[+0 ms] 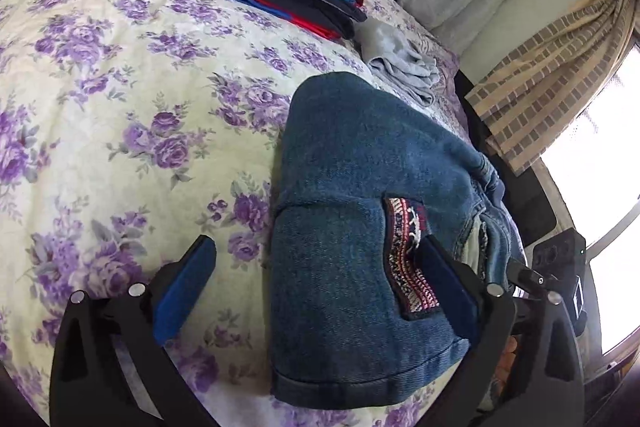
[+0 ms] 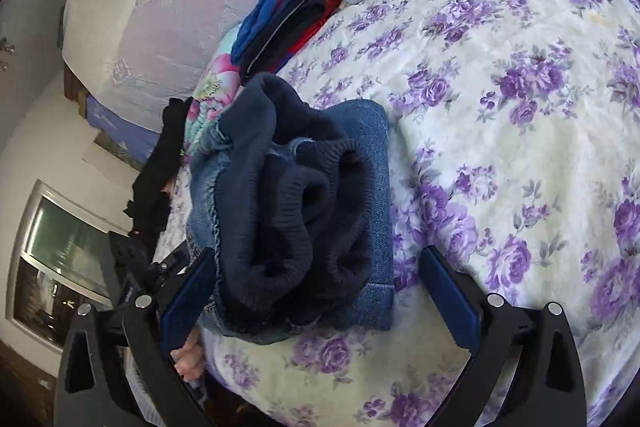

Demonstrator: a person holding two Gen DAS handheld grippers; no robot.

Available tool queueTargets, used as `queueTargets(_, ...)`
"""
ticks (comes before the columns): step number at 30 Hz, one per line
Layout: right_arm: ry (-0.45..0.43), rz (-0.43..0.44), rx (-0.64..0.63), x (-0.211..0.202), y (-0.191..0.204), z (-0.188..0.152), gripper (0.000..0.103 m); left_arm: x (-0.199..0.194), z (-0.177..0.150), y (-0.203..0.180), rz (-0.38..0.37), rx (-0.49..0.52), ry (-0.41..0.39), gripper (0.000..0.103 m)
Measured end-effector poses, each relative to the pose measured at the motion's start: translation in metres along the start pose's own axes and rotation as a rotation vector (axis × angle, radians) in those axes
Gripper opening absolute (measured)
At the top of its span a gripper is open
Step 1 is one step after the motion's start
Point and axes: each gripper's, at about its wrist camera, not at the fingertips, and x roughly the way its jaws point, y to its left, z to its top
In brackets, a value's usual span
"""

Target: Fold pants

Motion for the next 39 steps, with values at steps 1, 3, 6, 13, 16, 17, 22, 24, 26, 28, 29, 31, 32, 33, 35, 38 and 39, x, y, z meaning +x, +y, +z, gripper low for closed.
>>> queueTargets(1,-0.006,0.008,0.007,0.001,-0.003,-0.001,0.100,0.003,0.001,0.001,-0.011,-0.003,0.005,0.099)
queueTargets(3,-0.022,0.028,0.018,0.003,-0.004,0.001,0.100,0.005,0.003,0.001,-0.027,-0.010,0.014,0.099)
queueTargets(6,-0.040,0.109,0.023,0.004,-0.001,-0.001,0.098,0.005,0.003,-0.001,-0.055,-0.001,0.040,0.097)
queueTargets(13,-0.066,0.141,0.037,0.004,-0.011,-0.003,0.079,0.015,0.002,-0.002,-0.128,0.002,0.058,0.092)
queueTargets(16,-0.080,0.153,0.040,0.004,-0.010,-0.004,0.073,0.020,0.007,-0.003,-0.151,-0.022,0.060,0.086)
queueTargets(17,-0.091,0.151,0.040,0.003,-0.010,-0.006,0.071,0.021,0.008,-0.004,-0.162,-0.026,0.065,0.080)
queueTargets(22,-0.113,0.138,0.014,0.002,-0.007,-0.011,0.067,0.014,0.004,0.004,-0.189,-0.069,0.038,0.062)
queueTargets(24,-0.121,0.129,0.005,0.000,-0.004,-0.013,0.064,0.011,0.004,0.003,-0.189,-0.081,0.026,0.058)
queueTargets(26,-0.133,0.125,-0.008,-0.004,0.001,-0.013,0.061,0.006,0.004,-0.003,-0.167,-0.056,0.010,0.057)
queueTargets(28,-0.137,0.130,-0.020,-0.008,0.005,-0.012,0.060,-0.001,0.005,-0.013,-0.142,-0.015,-0.010,0.057)
queueTargets(29,-0.136,0.132,-0.022,-0.010,0.006,-0.012,0.060,-0.003,0.006,-0.015,-0.139,-0.009,-0.014,0.057)
queueTargets(31,-0.136,0.130,-0.031,-0.012,0.009,-0.012,0.060,-0.007,0.006,-0.018,-0.134,-0.005,-0.018,0.057)
queueTargets(32,-0.137,0.121,-0.047,-0.014,0.012,-0.014,0.060,-0.008,0.004,-0.020,-0.129,0.000,-0.022,0.057)
queueTargets(33,-0.136,0.117,-0.057,-0.015,0.014,-0.016,0.060,-0.009,0.002,-0.021,-0.122,0.005,-0.020,0.057)
queueTargets(35,-0.128,0.113,-0.053,-0.017,0.013,-0.018,0.060,-0.010,-0.003,-0.019,-0.122,-0.014,-0.005,0.057)
queueTargets(38,-0.120,0.110,-0.055,-0.020,0.010,-0.021,0.059,-0.013,-0.013,-0.021,-0.113,-0.021,-0.010,0.057)
queueTargets(39,-0.117,0.109,-0.058,-0.023,0.011,-0.022,0.059,-0.016,-0.017,-0.023,-0.108,-0.016,-0.016,0.058)
